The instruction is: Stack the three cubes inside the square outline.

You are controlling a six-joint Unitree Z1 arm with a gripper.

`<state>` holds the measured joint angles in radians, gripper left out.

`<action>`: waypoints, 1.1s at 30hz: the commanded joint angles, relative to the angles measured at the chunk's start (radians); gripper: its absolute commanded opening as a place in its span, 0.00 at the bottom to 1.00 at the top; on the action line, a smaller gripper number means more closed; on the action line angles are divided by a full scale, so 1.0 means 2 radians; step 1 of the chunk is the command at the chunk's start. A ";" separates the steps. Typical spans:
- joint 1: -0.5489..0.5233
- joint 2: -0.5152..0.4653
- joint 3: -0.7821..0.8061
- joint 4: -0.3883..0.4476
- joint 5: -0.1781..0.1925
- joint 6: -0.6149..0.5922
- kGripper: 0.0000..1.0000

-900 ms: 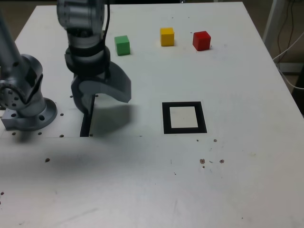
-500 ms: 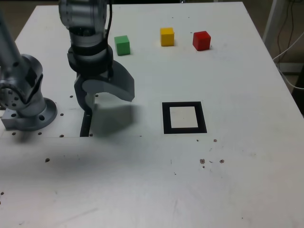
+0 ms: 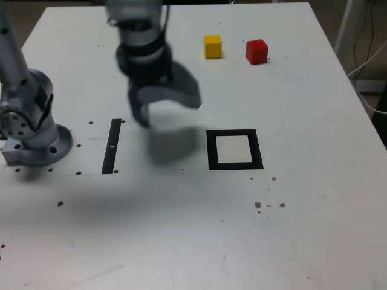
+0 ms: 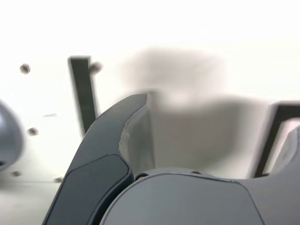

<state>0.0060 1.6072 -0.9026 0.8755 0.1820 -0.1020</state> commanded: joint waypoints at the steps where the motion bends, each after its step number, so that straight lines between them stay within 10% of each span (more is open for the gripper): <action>1: 0.024 0.012 -0.030 0.017 0.002 0.015 0.99; 12: 0.127 0.081 -0.275 0.109 0.021 0.101 1.00; 33: 0.236 0.338 -0.722 0.268 -0.010 0.197 1.00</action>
<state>0.4743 2.2757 -1.9255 1.4058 0.1644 0.2899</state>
